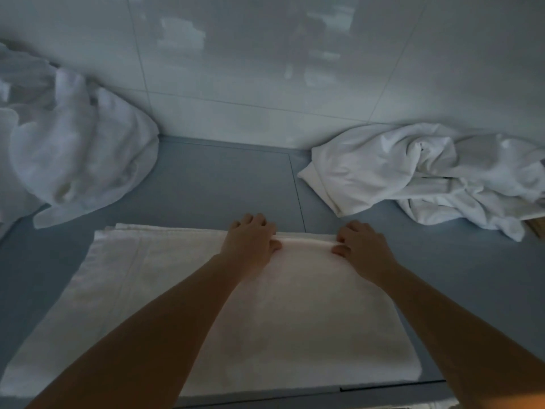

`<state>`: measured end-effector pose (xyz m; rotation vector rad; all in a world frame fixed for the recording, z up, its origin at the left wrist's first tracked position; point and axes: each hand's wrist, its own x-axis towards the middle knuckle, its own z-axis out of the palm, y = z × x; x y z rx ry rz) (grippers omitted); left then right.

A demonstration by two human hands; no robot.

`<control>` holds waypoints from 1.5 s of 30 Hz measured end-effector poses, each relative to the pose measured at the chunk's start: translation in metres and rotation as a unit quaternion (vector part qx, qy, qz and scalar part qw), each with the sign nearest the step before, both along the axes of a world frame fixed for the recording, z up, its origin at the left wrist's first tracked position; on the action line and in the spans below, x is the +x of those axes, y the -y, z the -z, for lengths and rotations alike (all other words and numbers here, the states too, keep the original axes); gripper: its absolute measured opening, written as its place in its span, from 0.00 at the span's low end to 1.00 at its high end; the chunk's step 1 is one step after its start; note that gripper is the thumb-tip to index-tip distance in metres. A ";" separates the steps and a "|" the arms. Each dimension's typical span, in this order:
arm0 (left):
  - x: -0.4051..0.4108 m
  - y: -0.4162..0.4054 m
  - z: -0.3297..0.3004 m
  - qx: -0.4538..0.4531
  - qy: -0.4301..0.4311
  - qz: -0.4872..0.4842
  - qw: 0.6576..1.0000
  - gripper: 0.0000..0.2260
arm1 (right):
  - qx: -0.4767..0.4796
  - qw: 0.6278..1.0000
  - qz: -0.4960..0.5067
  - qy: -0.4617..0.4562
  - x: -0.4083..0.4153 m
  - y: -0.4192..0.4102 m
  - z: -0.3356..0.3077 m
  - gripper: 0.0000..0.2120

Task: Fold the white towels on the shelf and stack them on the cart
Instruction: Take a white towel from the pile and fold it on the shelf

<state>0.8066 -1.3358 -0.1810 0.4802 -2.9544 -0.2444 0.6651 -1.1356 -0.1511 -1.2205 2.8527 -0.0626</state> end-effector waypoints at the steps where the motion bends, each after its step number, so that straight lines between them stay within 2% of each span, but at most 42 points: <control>1: 0.000 0.002 0.000 0.011 0.009 0.004 1.000 0.14 | 0.002 1.000 -0.018 0.006 -0.002 -0.001 0.001 0.12; 8: -0.008 0.015 -0.009 0.047 0.067 0.054 0.995 0.10 | 0.019 0.993 -0.085 0.077 -0.009 -0.003 -0.007 0.14; 11: -0.008 0.017 -0.011 0.120 0.063 0.109 0.985 0.09 | 0.035 0.988 -0.102 0.110 -0.011 -0.003 -0.013 0.14; 13: -0.006 0.018 -0.013 0.136 0.057 0.136 0.980 0.08 | 0.045 0.984 -0.117 0.123 -0.012 -0.005 -0.018 0.13; 18: 0.001 0.022 -0.016 0.051 0.080 0.135 0.986 0.11 | 0.148 0.979 -0.133 0.041 -0.013 -0.009 -0.026 0.14; 21: 0.011 0.033 -0.018 0.015 0.091 0.125 0.988 0.12 | 0.145 0.979 -0.130 0.057 -0.010 -0.014 -0.033 0.15; 25: 0.038 0.054 -0.026 0.038 0.125 0.100 0.986 0.20 | 0.139 0.974 -0.154 0.094 0.000 -0.025 -0.037 0.13; 27: 0.055 0.066 -0.029 0.049 0.146 0.071 0.985 0.24 | 0.147 0.974 -0.153 0.080 0.005 -0.030 -0.035 0.13; 30: 0.083 0.088 -0.030 0.021 0.200 0.044 0.979 0.27 | 0.150 0.980 -0.126 0.041 0.010 -0.033 -0.028 0.13; 34: 0.107 0.107 -0.026 0.021 0.210 -0.003 0.977 0.27 | 0.188 0.977 -0.099 -0.019 0.023 -0.026 -0.018 0.18; 38: 0.114 0.104 -0.019 0.024 0.167 0.025 0.985 0.23 | 0.149 0.982 -0.118 -0.017 0.044 -0.001 -0.011 0.23; 43: 0.143 0.115 -0.023 0.013 0.146 0.035 0.989 0.20 | 0.089 0.989 -0.097 0.074 0.057 0.010 -0.013 0.18; 45: 0.157 0.120 -0.024 -0.010 0.156 0.019 0.988 0.23 | 0.086 0.990 -0.095 0.060 0.060 0.005 -0.016 0.17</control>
